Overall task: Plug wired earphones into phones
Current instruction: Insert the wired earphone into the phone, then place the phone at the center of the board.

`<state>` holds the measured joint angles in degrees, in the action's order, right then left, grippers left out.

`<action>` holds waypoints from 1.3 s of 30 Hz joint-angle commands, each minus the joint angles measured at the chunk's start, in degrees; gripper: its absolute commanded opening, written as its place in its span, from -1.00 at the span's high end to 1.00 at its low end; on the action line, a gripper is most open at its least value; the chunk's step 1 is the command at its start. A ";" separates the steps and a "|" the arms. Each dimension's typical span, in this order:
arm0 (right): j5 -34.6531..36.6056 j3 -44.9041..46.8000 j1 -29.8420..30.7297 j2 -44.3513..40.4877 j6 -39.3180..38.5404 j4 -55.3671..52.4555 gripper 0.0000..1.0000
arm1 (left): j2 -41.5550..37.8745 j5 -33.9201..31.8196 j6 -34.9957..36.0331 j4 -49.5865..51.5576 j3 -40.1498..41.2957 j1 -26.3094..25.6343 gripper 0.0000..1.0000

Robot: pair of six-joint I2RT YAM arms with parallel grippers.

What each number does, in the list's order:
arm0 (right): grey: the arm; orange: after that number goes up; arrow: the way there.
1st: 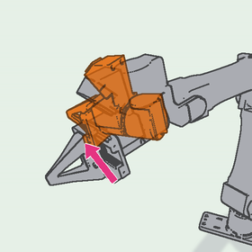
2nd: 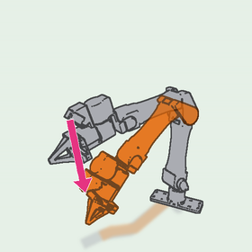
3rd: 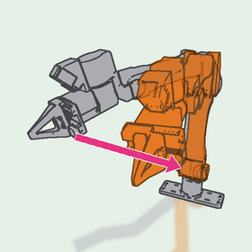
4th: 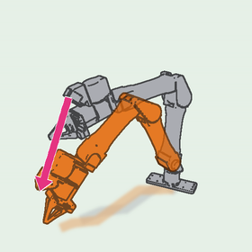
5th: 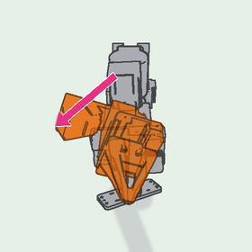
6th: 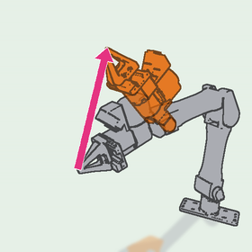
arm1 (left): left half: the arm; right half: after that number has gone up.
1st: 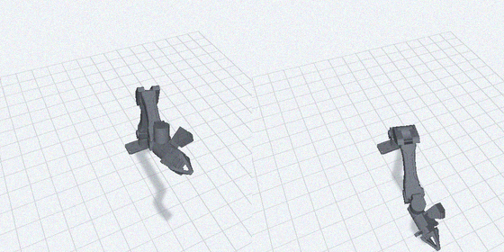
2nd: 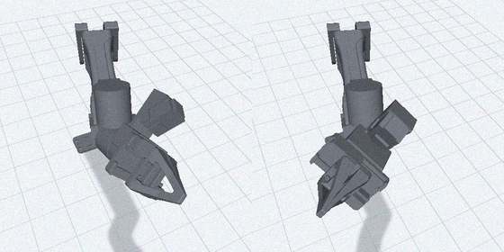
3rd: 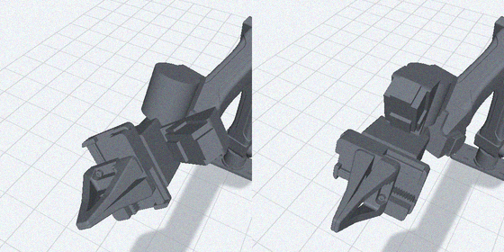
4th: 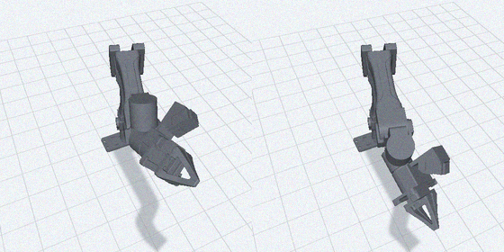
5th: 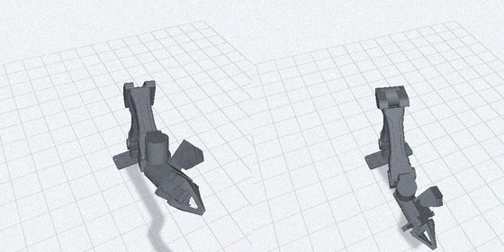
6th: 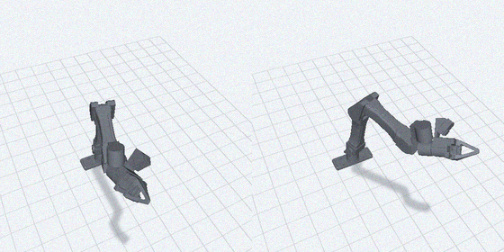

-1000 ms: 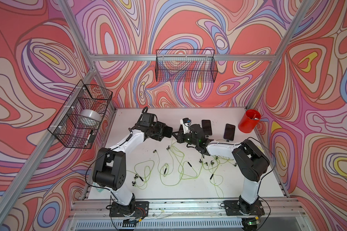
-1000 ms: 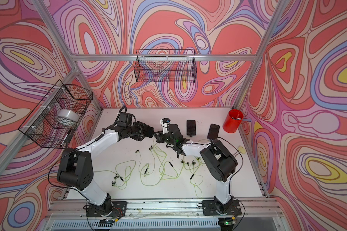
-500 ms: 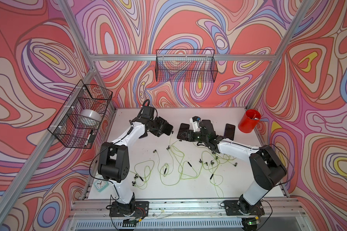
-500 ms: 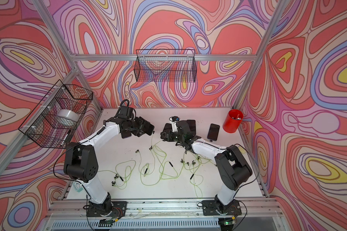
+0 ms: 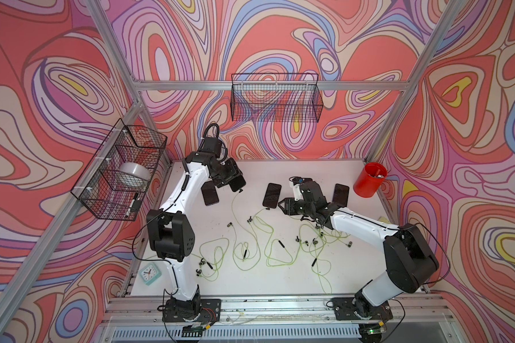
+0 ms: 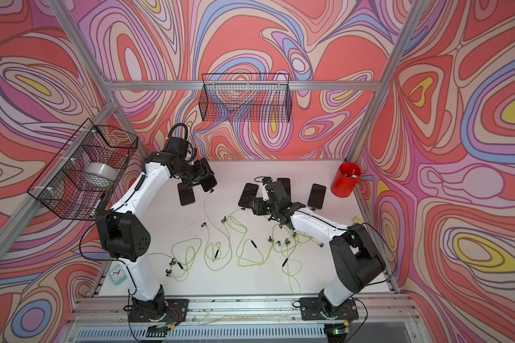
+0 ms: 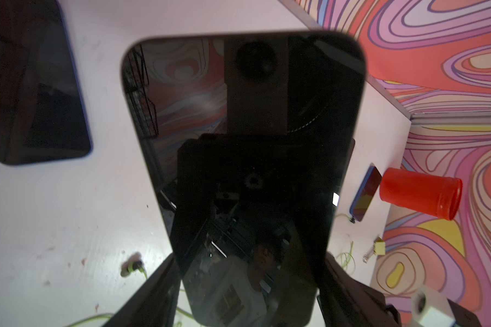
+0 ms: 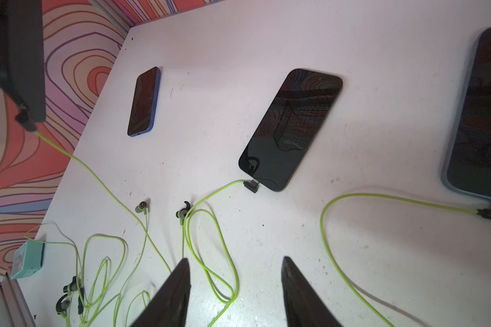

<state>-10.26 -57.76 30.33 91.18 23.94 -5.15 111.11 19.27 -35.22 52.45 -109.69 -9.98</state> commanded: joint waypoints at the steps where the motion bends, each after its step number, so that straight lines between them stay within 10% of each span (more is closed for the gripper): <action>1: 2.02 0.19 -0.09 -1.67 -1.13 -2.58 -0.04 | 6.93 -3.05 8.75 6.19 -6.78 -0.02 1.00; 10: 6.95 4.38 -0.09 -5.66 -0.91 -4.85 -0.03 | 18.35 -9.85 20.82 12.57 -15.79 -1.91 1.00; 30: 4.77 5.45 -0.09 -2.68 0.91 -1.90 -0.02 | 35.09 -14.18 17.73 15.06 -28.85 -8.38 0.98; 39: 3.97 5.53 -0.09 -1.19 0.60 -0.52 -0.03 | 36.11 -13.78 18.65 15.37 -28.39 -8.85 -0.27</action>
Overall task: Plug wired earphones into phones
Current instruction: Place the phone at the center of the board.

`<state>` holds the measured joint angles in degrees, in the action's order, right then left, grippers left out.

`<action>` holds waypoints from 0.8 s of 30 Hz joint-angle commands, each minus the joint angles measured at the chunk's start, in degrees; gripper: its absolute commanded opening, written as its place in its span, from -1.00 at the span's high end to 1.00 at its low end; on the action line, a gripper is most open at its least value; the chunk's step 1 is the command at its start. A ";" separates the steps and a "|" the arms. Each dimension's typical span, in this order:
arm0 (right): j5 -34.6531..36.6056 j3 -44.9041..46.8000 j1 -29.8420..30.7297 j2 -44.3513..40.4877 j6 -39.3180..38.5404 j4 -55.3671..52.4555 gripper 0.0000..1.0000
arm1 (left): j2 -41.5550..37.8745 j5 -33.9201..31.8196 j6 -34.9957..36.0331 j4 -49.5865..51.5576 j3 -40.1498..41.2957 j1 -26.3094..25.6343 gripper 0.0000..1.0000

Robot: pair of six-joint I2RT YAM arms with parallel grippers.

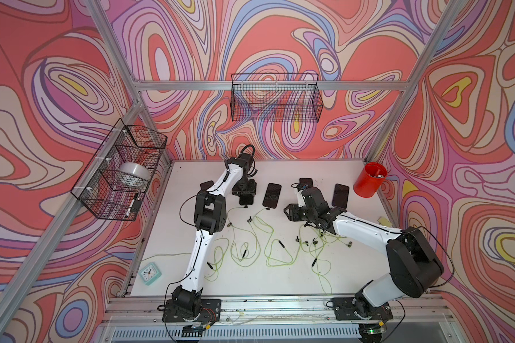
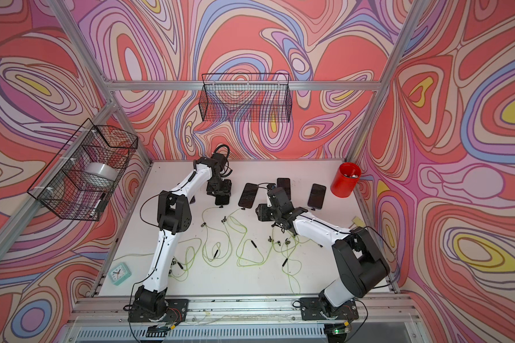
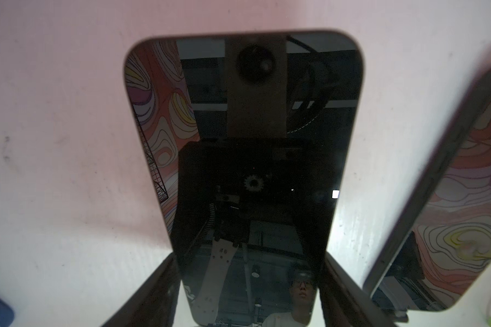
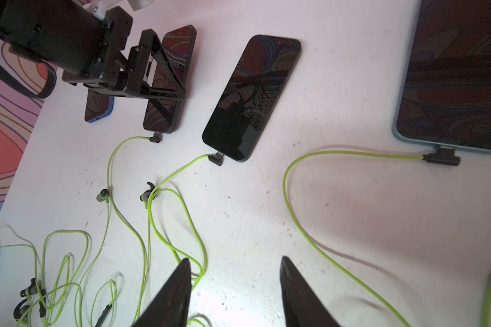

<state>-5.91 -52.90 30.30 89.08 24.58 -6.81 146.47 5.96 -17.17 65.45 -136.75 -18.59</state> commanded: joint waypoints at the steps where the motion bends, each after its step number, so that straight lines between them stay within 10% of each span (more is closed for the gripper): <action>1: -0.33 0.74 -0.02 1.07 -0.13 1.18 -0.03 | 0.79 -0.36 0.64 2.32 -1.20 -0.25 -0.47; 7: -0.46 0.12 -0.05 1.76 -1.04 1.14 -0.04 | -0.19 0.28 0.38 1.37 -0.25 -0.27 -0.96; 13: -0.63 -1.63 -0.50 2.65 -2.47 0.28 -0.06 | -5.79 -2.62 -0.47 2.00 1.05 -0.26 -0.99; 24: -2.56 -4.84 -2.17 5.99 -4.64 -1.76 -0.07 | -48.75 -8.39 -6.15 10.76 41.88 5.96 -0.73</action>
<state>-7.33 -56.75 28.45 93.71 21.26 -7.75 104.38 -1.19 -20.18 68.10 -102.35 -15.99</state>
